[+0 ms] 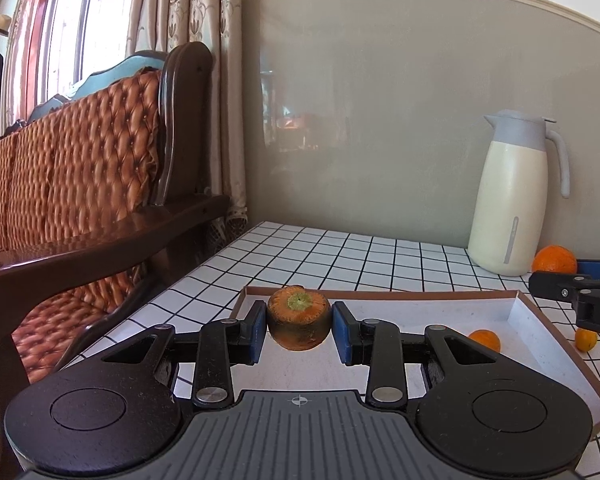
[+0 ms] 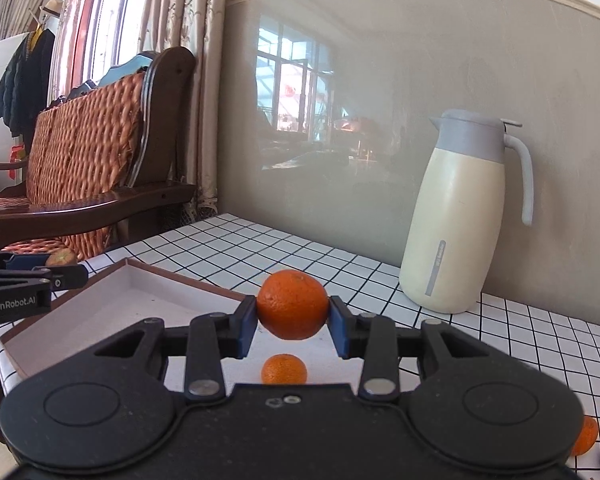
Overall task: Organize fruits
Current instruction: 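Carry the held fruits over the cardboard tray with both tools, then open both tools to drop the fruits into the tray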
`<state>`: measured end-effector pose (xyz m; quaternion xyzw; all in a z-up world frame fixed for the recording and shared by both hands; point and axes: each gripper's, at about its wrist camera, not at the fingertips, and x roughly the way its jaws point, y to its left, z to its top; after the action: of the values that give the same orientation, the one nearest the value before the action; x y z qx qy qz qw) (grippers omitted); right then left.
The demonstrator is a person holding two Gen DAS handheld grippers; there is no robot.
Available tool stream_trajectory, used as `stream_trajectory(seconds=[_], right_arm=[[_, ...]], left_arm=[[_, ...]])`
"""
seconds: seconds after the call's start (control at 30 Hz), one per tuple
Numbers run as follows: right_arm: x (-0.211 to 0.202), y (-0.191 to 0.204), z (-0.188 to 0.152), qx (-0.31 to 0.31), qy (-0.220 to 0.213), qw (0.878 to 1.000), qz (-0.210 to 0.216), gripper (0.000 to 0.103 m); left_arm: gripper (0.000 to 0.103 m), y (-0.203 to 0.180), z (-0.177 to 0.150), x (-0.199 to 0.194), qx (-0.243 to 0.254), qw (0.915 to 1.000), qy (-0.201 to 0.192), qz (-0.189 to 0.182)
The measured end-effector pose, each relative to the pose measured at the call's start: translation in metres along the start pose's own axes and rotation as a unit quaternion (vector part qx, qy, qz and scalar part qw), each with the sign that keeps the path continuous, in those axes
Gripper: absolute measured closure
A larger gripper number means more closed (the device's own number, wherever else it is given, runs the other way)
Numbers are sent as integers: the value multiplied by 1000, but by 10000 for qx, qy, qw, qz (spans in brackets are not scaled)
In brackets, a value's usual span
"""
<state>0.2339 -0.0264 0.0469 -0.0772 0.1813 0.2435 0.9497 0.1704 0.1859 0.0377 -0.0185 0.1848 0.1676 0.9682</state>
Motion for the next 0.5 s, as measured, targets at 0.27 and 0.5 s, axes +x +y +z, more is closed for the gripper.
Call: stream_trajectory(seconds=[0.27,0.5], right_arm=[[20,-13,0,123,159,9998,-32,74],[33,-20,-5,158,185,9993,-273,6]], left_arm=[[68,-1,3,20,-31,9999,102,40],[2,-2,-2,31,-33,9996,184,189]])
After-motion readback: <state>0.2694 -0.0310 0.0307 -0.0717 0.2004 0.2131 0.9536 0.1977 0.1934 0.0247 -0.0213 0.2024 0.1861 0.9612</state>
